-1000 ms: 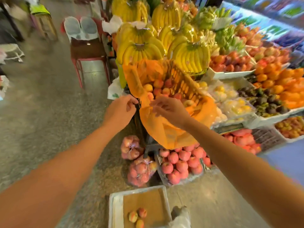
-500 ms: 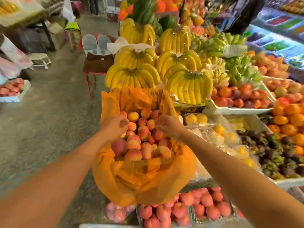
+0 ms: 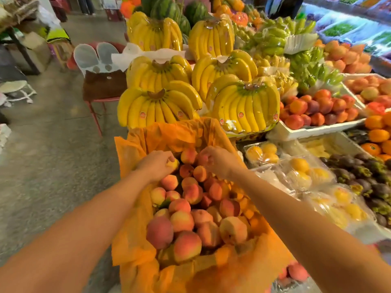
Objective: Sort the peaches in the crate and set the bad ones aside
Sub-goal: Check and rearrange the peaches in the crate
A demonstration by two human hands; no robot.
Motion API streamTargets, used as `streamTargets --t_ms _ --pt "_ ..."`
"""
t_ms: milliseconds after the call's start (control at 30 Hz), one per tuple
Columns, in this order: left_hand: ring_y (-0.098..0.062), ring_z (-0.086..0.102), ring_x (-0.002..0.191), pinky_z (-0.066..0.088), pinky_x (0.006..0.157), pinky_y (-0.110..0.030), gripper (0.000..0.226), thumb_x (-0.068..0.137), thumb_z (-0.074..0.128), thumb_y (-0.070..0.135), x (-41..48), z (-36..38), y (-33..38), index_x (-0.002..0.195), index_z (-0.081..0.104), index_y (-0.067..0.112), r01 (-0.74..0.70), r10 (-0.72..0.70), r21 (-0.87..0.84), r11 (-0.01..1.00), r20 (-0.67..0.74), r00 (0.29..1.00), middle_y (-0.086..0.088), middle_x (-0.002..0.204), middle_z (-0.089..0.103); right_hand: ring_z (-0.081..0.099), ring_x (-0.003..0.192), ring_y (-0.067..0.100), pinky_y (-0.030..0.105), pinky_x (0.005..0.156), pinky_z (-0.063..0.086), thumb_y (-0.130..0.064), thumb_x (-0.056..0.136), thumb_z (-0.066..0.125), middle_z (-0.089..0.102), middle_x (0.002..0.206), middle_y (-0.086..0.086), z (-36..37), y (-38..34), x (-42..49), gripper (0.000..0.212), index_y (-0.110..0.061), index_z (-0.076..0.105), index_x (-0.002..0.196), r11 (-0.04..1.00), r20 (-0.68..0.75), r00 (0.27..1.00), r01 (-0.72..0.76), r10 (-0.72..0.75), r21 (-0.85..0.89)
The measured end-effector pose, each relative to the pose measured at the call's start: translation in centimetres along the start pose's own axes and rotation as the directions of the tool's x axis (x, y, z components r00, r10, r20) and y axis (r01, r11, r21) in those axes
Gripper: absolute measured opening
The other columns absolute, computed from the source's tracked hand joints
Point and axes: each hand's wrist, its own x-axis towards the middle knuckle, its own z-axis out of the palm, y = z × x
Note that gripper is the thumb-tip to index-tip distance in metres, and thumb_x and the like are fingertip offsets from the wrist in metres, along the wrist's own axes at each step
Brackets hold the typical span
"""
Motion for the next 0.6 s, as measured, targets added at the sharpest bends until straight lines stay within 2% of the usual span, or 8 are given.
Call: streamTargets --t_ms 100,167,233,367,433,600 --pt "-0.026 0.043 0.121 0.036 0.097 -0.039 0.029 0.085 0.059 0.032 2.5 -1.1 -1.8 0.113 0.061 0.025 -0.065 0.084 0.141 0.988 -0.134 0.987 -0.003 0.119 0.059 0.053 0.111 0.032 0.035 0.087 0.041 -0.015 0.086 0.06 0.057 0.118 0.016 0.9 -0.4 2.6 0.043 -0.011 0.053 0.128 0.997 -0.02 0.999 -0.05 0.049 -0.059" --pt "-0.025 0.034 0.13 0.022 0.108 -0.04 0.031 0.083 0.06 0.033 3.4 -2.0 -3.1 0.114 0.06 0.028 -0.042 0.086 0.219 0.975 -0.196 0.977 0.0 0.126 0.055 0.052 0.113 0.034 0.035 0.088 0.041 -0.016 0.086 0.059 0.055 0.121 0.016 1.6 -0.5 4.1 0.047 -0.013 0.049 0.132 0.991 0.008 0.995 -0.095 0.096 -0.097" --pt "-0.025 0.031 0.133 0.013 0.113 -0.042 0.035 0.079 0.061 0.035 4.1 -2.4 -4.7 0.114 0.06 0.031 -0.043 0.107 0.276 0.96 -0.22 0.97 0.001 0.131 0.053 0.051 0.114 0.035 0.037 0.088 0.042 -0.019 0.088 0.058 0.053 0.124 0.017 2.2 -0.6 5.3 0.049 -0.014 0.045 0.135 0.977 0.049 0.987 -0.144 0.153 -0.16" --pt "-0.024 0.037 0.127 0.02 0.109 -0.042 0.039 0.08 0.062 0.033 5.5 -2.5 -6.4 0.119 0.059 0.03 -0.088 0.136 0.197 0.976 -0.242 0.961 0.002 0.129 0.052 0.053 0.113 0.037 0.04 0.086 0.044 -0.02 0.091 0.055 0.053 0.122 0.018 3.3 -0.3 6.8 0.046 -0.011 0.043 0.134 0.927 0.106 0.962 -0.207 0.251 -0.314" --pt "-0.024 0.041 0.122 0.024 0.106 -0.041 0.035 0.079 0.063 0.03 5.8 -2.4 -6.6 0.114 0.062 0.029 -0.119 0.162 0.159 0.98 -0.294 0.942 0.003 0.123 0.055 0.051 0.116 0.036 0.042 0.087 0.045 -0.018 0.092 0.055 0.052 0.122 0.017 3.8 -0.2 7.2 0.041 -0.011 0.044 0.131 0.895 0.097 0.954 -0.229 0.285 -0.383" --pt "-0.024 0.043 0.117 0.027 0.1 -0.04 0.028 0.079 0.063 0.028 6.0 -2.1 -7.2 0.107 0.065 0.029 -0.129 0.168 0.135 0.982 -0.337 0.926 0.003 0.116 0.058 0.043 0.126 0.032 0.039 0.088 0.047 -0.006 0.095 0.047 0.045 0.132 0.014 4.6 -0.5 8.4 0.033 -0.007 0.053 0.128 0.818 0.085 0.959 -0.18 0.269 -0.547"
